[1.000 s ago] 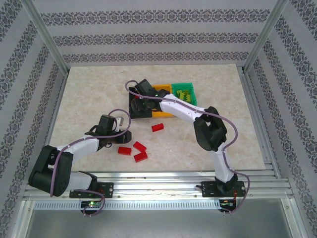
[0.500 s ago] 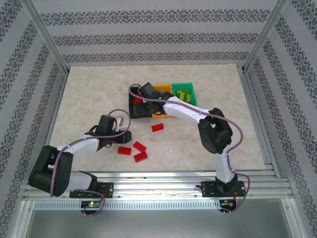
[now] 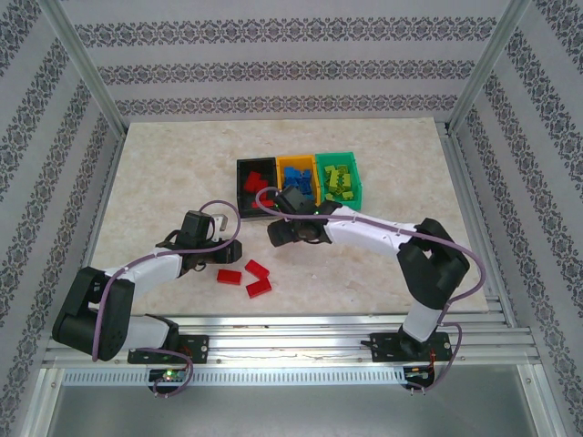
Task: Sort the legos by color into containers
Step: Place the lego in the container, then pick up the lego from the center of the table.
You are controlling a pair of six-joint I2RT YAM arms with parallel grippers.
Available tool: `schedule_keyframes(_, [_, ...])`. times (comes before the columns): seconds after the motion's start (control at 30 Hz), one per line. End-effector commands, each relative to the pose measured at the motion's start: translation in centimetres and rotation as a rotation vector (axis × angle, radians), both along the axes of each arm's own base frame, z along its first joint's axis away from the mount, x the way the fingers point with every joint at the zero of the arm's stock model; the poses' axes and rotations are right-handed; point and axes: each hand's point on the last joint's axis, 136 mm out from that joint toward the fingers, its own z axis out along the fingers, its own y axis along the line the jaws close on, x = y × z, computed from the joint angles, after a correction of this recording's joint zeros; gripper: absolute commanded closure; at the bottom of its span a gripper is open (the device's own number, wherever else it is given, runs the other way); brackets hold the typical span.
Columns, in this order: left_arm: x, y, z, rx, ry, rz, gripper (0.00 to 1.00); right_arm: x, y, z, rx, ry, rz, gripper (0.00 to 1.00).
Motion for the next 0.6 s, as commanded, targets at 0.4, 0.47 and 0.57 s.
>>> schedule_keyframes(0.4, [1.1,-0.2,1.2,-0.026,-0.048,0.006,0.41,1.2,-0.5,-3.6,-0.108,0.01,-0.055,0.22])
schedule_keyframes(0.47, [1.1,-0.1,1.2,-0.025,-0.048,0.008,0.41,1.5,-0.6,-4.0,-0.112,0.008,-0.061,0.22])
schedule_keyframes(0.57, [1.1,-0.2,1.2,-0.027,-0.046,0.006,0.41,2.1,-0.5,-4.6,-0.129,0.012,-0.062,0.22])
